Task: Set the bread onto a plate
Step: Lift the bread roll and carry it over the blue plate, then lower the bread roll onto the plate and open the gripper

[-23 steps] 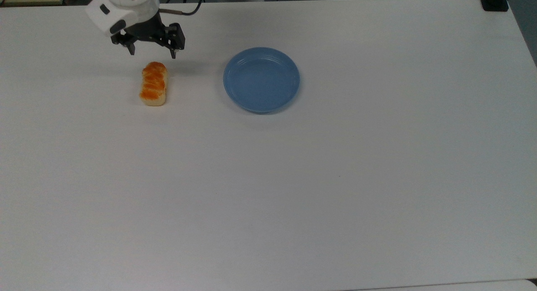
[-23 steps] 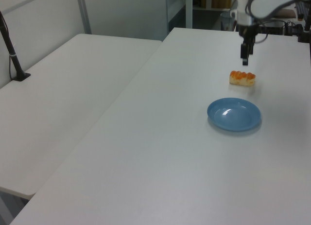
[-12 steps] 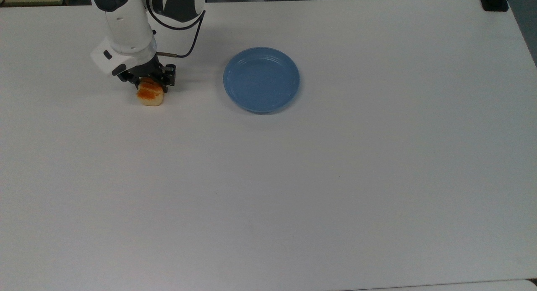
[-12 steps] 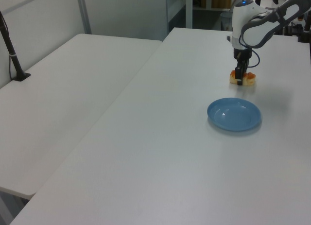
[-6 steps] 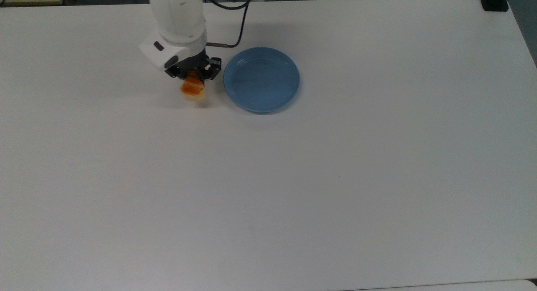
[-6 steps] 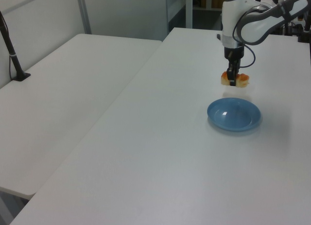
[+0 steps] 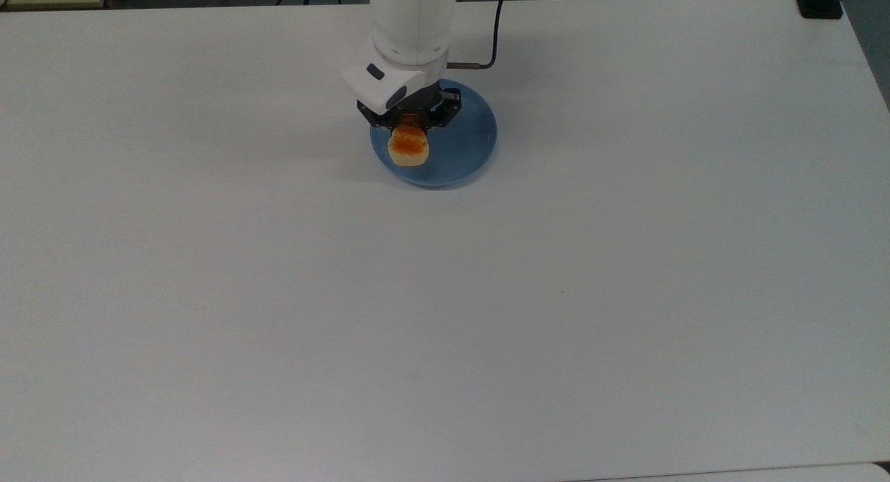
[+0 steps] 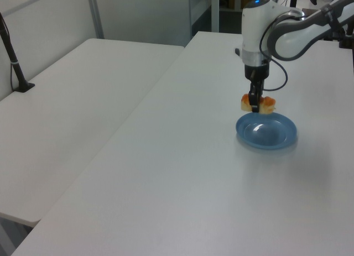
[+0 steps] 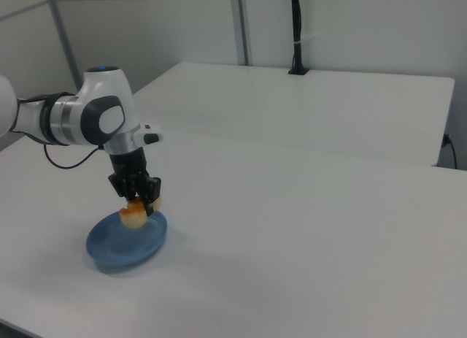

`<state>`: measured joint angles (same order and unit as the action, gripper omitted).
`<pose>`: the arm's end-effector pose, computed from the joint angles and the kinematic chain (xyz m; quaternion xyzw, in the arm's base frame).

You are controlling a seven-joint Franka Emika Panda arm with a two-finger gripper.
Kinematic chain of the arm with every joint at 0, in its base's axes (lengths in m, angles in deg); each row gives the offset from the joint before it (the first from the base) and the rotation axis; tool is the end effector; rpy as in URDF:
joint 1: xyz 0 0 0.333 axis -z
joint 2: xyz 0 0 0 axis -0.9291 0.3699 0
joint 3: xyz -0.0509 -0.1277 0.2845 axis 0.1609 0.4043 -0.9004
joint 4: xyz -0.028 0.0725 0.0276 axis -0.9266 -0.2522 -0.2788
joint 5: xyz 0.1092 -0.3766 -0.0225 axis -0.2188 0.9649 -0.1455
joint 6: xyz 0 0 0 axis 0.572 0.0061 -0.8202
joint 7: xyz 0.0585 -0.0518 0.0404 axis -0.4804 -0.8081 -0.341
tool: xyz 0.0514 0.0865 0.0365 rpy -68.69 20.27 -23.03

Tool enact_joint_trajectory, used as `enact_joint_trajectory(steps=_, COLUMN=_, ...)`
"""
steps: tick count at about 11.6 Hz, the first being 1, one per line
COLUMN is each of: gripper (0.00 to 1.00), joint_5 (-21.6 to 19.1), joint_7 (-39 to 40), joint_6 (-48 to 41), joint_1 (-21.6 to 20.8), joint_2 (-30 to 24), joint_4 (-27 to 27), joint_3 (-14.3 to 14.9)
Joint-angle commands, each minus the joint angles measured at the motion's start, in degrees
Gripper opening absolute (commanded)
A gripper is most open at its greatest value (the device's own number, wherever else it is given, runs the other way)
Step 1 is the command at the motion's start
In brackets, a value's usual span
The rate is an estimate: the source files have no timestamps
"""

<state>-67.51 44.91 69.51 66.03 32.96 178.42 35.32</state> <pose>0.5613 0.0623 0.3734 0.9985 0.0301 -0.0294 0.0342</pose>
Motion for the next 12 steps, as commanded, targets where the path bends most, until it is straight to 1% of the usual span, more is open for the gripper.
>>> enact_joint_trajectory(steps=1, gripper=0.44, joint_5=-0.4, joint_7=-0.5, joint_6=0.3, joint_1=-2.7, joint_2=0.9, joint_4=1.8, joint_3=0.8)
enact_joint_trajectory(steps=3, gripper=0.52, joint_5=-0.2, joint_7=-0.5, joint_6=3.1, joint_1=-3.1, joint_2=2.0, joint_4=2.8, joint_3=0.8)
enact_joint_trajectory(steps=5, gripper=0.71, joint_5=0.1, joint_7=-0.5, joint_6=3.1, joint_1=-3.3, joint_2=2.4, joint_4=3.0, joint_3=0.8)
enact_joint_trajectory(steps=6, gripper=0.87, joint_5=0.1, joint_7=-0.5, joint_6=3.0, joint_1=-3.4, joint_2=2.5, joint_4=3.0, joint_3=0.8)
enact_joint_trajectory(steps=7, gripper=1.00, joint_5=0.1, joint_7=-0.5, joint_6=2.6, joint_1=-3.5, joint_2=2.2, joint_4=2.9, joint_3=0.8)
enact_joint_trajectory(steps=9, gripper=1.00, joint_5=0.1, joint_7=-0.6, joint_6=-0.1, joint_1=-3.5, joint_2=0.3, joint_4=2.0, joint_3=0.8)
enact_joint_trajectory(steps=10, gripper=1.00, joint_5=-0.1, joint_7=-0.6, joint_6=-3.2, joint_1=-3.4, joint_2=-0.7, joint_4=-0.4, joint_3=0.8)
enact_joint_trajectory(steps=12, gripper=1.00, joint_5=-0.5, joint_7=-0.7, joint_6=-10.8, joint_1=-3.5, joint_2=-2.0, joint_4=-7.9, joint_3=0.8)
